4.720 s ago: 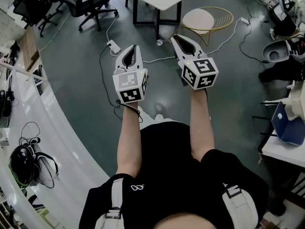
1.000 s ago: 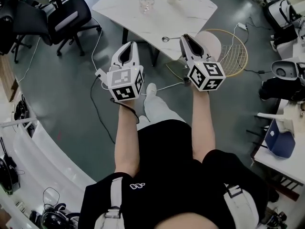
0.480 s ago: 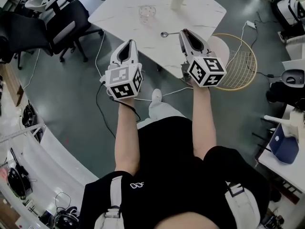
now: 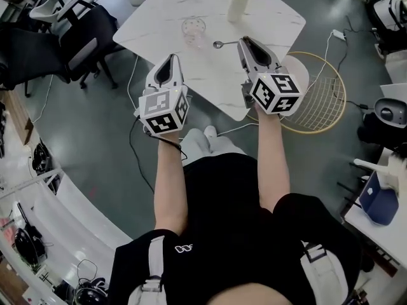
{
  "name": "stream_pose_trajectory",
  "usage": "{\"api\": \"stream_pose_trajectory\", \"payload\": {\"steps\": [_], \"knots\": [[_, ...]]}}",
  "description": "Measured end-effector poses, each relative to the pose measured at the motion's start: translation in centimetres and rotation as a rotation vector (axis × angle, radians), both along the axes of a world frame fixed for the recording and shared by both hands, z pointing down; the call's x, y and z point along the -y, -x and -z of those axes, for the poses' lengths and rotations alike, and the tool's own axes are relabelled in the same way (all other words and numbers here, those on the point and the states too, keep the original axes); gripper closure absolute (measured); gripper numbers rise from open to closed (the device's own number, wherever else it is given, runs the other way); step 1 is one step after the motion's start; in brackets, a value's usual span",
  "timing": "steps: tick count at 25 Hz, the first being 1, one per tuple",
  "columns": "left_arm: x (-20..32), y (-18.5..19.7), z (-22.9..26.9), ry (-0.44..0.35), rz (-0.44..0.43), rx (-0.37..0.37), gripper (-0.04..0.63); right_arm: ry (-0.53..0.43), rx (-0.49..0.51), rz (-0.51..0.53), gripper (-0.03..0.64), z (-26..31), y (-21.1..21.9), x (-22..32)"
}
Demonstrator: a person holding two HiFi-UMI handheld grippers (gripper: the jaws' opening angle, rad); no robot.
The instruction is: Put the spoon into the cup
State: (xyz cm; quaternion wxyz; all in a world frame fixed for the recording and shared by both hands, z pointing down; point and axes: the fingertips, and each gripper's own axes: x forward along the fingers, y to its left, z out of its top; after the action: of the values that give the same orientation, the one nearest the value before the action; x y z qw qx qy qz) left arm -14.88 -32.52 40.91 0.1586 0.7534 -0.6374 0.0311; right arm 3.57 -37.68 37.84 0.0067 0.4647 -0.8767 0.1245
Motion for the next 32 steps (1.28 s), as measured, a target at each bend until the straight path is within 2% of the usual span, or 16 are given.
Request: {"api": "stream_pose_trajectory", "payload": {"steps": [16,32], "knots": [[6.9,1.0,-4.5,0.099,-0.029,-0.013,0.578,0.081,-0.002,0.024,0.568,-3.9,3.4,6.8],[12.3,4.3,-8.9,0.197,-0.026,-0.036,0.578,0.191,-0.014,0.027,0.568,-9.6,8.1,12.8]]}}
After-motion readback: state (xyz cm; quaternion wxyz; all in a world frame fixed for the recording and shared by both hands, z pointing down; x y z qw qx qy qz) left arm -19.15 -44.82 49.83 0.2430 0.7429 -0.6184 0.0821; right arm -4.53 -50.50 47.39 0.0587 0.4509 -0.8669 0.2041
